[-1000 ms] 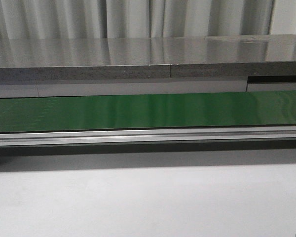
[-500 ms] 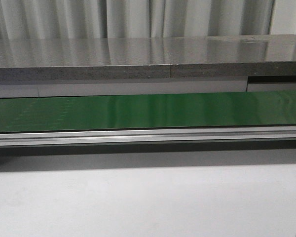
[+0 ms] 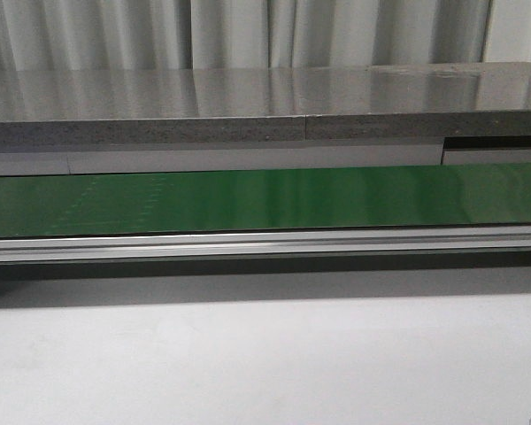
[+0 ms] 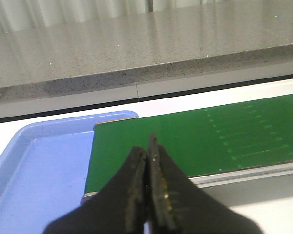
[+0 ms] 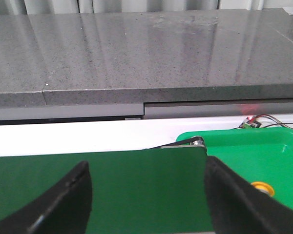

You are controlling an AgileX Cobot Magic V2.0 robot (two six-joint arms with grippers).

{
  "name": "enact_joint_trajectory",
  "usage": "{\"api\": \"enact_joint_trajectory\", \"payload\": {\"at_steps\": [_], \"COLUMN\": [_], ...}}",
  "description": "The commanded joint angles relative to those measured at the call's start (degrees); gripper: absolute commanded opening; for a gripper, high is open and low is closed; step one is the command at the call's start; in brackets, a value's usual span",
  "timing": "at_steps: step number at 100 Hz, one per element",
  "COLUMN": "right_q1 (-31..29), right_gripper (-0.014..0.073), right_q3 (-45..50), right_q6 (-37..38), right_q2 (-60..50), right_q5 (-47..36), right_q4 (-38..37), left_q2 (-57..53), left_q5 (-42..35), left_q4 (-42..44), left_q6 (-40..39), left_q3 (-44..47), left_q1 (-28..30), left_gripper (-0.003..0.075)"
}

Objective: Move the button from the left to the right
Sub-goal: 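Lower the button into the green tray and open the right gripper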

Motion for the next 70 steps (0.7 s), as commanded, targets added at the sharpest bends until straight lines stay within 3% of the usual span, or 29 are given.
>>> {"api": "enact_joint_trajectory", "payload": {"at_steps": [1,12,21,57,70], "right_q1": [0.07,0.07,0.07,0.07,0.07], "right_gripper": [0.0498,0.0491,0.0435,-0.0074,-0.0068], "right_q3": [1.97,5.01,6.03,6.16,6.16], "right_q6": [-0.56,-0.52,-0.52,-0.52,-0.52], "right_q2": [-5.09,-11.08,-14.43,-16.37,-16.37], "right_q5": [-4.02,-3.15,-2.08,0.60,0.61], "right_q4": [0.06,0.44,0.39,0.39,0.39], "left_q2": [0.39,0.39,0.39,0.39,0.39], "left_q5": [-4.45,-4.45,-4.45,-4.45,-4.45], "left_q4": [-0.16,-0.16,-0.16,-0.16,-0.16], "left_q6": [-0.09,-0.09,-0.09,-0.09,-0.09], "left_q3": [-1.68,-1.68,-1.68,-1.68,-1.68], "left_q1": [-0.34,-0.34,-0.34,-0.34,-0.34], "left_gripper": [-0.0019,-0.0019,-0.0019,-0.0019,-0.0019]}}
